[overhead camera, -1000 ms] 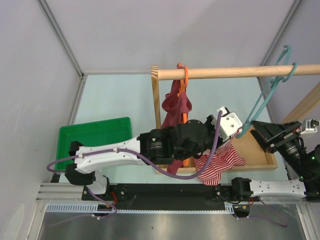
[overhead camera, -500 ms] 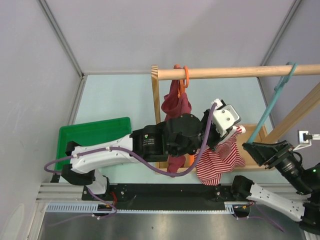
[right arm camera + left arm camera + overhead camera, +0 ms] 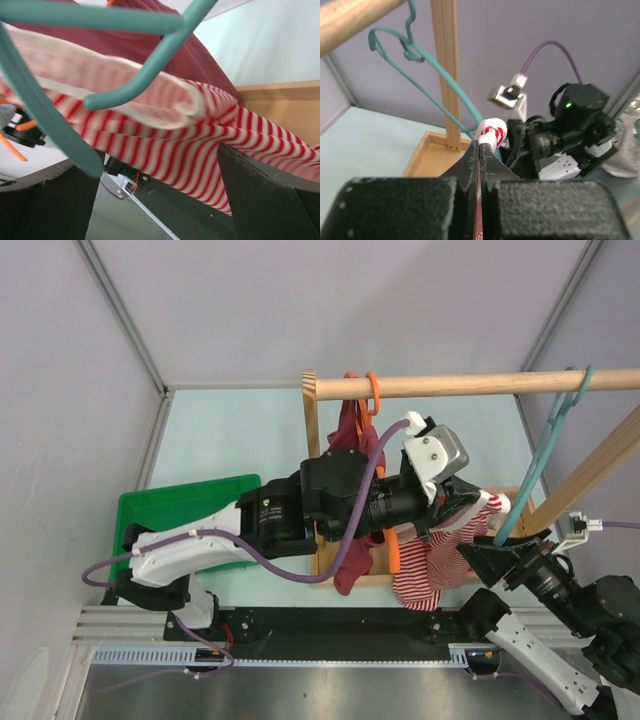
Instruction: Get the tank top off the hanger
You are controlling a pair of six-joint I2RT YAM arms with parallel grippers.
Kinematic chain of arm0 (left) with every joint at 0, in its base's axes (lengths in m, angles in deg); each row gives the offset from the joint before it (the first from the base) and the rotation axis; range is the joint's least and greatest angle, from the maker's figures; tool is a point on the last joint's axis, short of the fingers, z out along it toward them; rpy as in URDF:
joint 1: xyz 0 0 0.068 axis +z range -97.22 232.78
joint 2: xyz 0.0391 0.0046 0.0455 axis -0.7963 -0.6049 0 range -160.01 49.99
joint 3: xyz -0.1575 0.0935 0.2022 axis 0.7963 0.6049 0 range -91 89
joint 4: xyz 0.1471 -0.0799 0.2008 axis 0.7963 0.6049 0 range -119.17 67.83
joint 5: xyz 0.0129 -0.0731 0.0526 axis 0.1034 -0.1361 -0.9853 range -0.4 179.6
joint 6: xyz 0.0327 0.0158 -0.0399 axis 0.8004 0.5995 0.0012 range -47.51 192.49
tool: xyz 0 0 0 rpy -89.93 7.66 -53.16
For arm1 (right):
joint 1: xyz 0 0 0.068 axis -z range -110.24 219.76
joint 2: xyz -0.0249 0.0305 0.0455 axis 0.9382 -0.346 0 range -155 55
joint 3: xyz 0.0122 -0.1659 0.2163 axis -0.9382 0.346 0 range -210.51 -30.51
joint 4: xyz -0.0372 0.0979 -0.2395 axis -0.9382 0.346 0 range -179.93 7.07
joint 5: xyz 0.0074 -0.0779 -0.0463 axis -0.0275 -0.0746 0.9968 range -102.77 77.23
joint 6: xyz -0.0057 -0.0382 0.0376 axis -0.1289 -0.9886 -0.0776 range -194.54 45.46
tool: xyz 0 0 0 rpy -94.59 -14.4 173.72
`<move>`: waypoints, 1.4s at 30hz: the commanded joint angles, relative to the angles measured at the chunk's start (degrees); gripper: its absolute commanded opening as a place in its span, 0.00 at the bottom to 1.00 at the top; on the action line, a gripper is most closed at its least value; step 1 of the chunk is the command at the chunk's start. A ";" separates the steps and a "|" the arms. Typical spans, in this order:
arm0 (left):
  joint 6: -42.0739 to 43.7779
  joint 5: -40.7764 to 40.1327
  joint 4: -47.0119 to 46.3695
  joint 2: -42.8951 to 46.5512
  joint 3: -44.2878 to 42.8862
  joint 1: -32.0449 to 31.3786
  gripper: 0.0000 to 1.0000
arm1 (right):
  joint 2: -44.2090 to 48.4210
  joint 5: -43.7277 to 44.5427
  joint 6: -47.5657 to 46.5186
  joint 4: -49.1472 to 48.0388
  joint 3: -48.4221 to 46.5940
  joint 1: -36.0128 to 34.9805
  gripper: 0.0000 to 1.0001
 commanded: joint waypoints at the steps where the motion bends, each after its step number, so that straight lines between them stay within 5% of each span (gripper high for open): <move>1: -3.19 4.68 -3.70 1.60 -4.95 -0.22 0.00 | 0.09 -7.58 -1.77 0.21 2.13 3.37 1.00; 12: -6.26 11.26 -6.42 0.46 -6.63 -0.31 0.00 | 2.20 -12.17 3.77 -2.68 9.42 13.40 0.97; 18: -10.56 18.64 -7.39 -0.42 -6.02 -0.40 0.00 | 2.56 -16.48 6.93 -7.52 12.77 17.44 0.66; 21: -10.84 19.01 -7.57 1.06 -3.31 -1.80 0.00 | 2.56 -16.66 7.28 -6.74 12.68 18.32 0.36; 27: -8.55 18.56 -8.36 7.04 8.64 -6.54 0.00 | 2.64 -12.62 9.57 -0.77 10.84 18.41 0.00; 37: -4.78 6.54 -3.72 9.69 24.30 -11.82 0.01 | 2.38 -2.08 18.09 1.79 7.68 17.98 0.00; 42: -1.96 -2.08 5.86 3.46 18.61 -10.95 0.38 | 1.94 0.13 18.18 1.79 4.16 17.10 0.00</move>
